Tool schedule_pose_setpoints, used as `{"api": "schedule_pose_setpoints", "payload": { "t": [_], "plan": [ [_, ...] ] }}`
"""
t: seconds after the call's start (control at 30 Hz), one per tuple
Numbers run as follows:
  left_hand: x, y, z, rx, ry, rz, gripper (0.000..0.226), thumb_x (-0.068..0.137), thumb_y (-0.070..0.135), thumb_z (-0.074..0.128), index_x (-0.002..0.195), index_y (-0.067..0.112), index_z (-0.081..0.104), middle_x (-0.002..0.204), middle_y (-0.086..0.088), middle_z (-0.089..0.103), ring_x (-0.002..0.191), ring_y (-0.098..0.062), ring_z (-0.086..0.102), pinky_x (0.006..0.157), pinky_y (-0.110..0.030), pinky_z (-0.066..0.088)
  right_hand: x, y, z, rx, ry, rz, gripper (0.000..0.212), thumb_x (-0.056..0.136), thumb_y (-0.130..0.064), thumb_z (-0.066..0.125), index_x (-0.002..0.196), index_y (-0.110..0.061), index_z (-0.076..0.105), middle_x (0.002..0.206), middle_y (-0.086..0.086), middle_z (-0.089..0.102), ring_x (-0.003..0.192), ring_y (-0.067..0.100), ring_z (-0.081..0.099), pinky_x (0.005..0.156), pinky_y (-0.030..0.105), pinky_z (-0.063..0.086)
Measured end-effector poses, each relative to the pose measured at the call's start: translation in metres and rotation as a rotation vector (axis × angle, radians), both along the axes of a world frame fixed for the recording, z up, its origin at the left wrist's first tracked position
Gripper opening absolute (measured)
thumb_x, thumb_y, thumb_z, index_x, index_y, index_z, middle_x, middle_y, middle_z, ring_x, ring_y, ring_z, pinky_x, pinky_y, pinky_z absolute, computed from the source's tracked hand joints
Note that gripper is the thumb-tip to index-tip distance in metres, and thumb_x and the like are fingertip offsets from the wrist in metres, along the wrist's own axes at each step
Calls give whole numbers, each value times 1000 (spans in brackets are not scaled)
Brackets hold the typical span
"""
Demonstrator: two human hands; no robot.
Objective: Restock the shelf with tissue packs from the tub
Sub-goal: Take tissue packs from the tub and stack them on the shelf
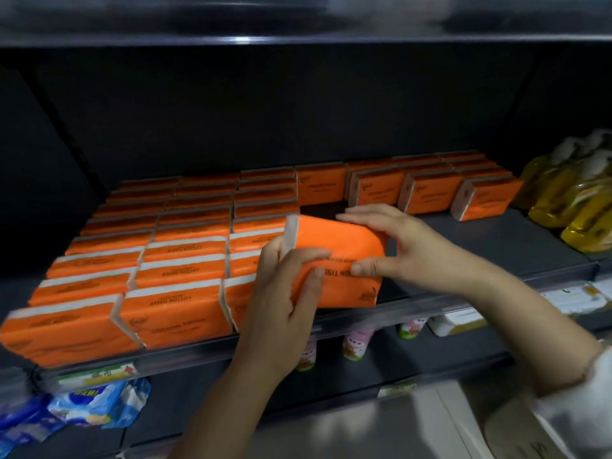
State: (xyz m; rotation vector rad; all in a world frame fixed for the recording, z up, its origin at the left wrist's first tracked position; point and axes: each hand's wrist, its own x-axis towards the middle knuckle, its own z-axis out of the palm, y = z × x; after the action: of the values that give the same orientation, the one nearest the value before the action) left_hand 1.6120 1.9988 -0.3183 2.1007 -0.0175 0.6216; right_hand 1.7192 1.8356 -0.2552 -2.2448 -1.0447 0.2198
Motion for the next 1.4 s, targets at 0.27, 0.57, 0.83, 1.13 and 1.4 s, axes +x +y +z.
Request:
{"api": "schedule_pose_setpoints", "payload": {
  "t": [0.27,0.57,0.83,1.13,1.4],
  "plan": [
    [27,-17,25,-195,153,-50,86,73,35,75,129,58,13,120,14,57,99,-3,61,77,-39,56,0,7,17,-180,-262,115,104,67,-14,79,145,-41,18,148,-13,25,136,10,21,112,31,26],
    [31,-21,35,-42,188,-17,80,48,71,70,116,64,27,107,28,56,105,8,48,81,-17,40,22,-29,-3,167,273,20,53,71,2,76,117,-15,56,108,5,66,95,17,65,84,35,55],
    [31,-26,28,168,277,-5,50,77,48,69,116,49,38,95,21,57,87,7,52,72,-16,46,21,-54,-7,238,291,-176,100,59,-6,85,133,-47,33,126,-16,50,113,-1,54,86,18,49],
    [34,-22,23,243,252,141,80,75,45,71,142,39,26,124,19,46,121,-3,38,99,-23,32,36,-21,0,-205,-456,-13,54,67,-14,80,117,-16,60,108,0,64,102,21,58,89,29,37],
    [42,19,7,299,227,426,31,92,26,50,121,24,60,124,5,58,116,-13,49,94,-24,35,116,40,-25,-312,-402,-186,60,83,-15,66,138,-16,44,140,13,45,130,30,38,106,28,27]
  ]
}}
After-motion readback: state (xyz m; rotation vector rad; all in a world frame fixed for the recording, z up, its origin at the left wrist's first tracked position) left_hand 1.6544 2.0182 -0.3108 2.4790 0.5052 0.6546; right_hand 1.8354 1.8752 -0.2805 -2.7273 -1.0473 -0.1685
